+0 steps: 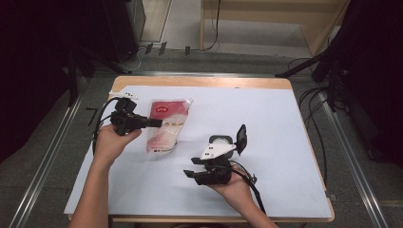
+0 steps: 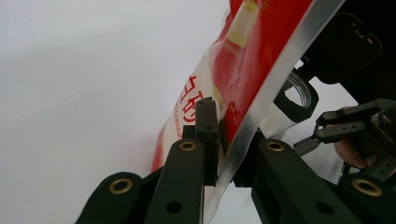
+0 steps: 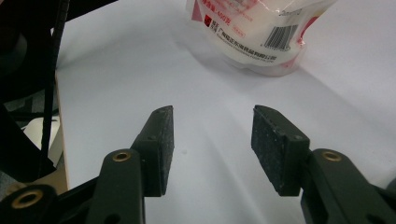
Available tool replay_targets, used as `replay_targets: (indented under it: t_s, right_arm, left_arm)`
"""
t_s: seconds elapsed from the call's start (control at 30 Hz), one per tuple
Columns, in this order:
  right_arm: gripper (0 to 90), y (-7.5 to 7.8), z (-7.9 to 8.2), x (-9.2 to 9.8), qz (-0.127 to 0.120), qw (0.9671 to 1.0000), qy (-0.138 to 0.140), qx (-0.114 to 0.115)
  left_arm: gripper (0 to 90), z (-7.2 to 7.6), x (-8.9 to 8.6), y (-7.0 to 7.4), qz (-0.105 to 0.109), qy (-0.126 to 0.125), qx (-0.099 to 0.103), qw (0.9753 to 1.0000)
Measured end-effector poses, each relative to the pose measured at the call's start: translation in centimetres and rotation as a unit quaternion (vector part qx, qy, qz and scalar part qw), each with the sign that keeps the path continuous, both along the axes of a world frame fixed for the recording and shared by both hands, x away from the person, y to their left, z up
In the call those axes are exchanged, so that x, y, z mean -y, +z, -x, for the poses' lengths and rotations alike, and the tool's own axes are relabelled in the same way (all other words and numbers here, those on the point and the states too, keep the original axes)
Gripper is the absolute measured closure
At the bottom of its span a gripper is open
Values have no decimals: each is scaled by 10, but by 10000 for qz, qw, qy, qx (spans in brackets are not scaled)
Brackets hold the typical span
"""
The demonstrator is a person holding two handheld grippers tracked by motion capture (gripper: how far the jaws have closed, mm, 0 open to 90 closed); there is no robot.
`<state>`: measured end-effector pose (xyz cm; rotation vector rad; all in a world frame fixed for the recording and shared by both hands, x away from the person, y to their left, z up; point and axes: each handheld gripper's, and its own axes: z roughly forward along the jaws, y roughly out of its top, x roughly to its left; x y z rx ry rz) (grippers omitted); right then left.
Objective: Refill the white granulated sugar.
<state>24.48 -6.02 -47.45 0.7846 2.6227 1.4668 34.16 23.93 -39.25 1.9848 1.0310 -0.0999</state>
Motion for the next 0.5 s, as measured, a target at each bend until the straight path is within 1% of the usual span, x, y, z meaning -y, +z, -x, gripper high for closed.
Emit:
replay_targets:
  t_s: [0.2, 0.27, 0.3, 0.37, 0.43, 0.5]
  right_arm:
    - [497, -1, 0, -2, 49, 10000, 41, 8]
    - [497, -1, 0, -2, 51, 10000, 52, 27]
    - [497, -1, 0, -2, 43, 10000, 47, 21]
    - [498, -1, 0, -2, 38, 10000, 41, 18]
    - [498, -1, 0, -2, 39, 10000, 38, 10]
    - [498, -1, 0, -3, 35, 10000, 36, 12]
  left_arm:
    - [847, 4, -6, -1, 27, -16, 30, 10000]
    - [845, 5, -9, 0, 128, -27, 25, 9999]
    - [846, 7, -10, 0, 159, -12, 59, 9999]
    - [845, 8, -12, 0, 154, -45, 68, 9998]
    - [843, 10, -14, -1, 179, -27, 37, 9998]
    - [843, 10, -16, -1, 169, -23, 50, 9998]
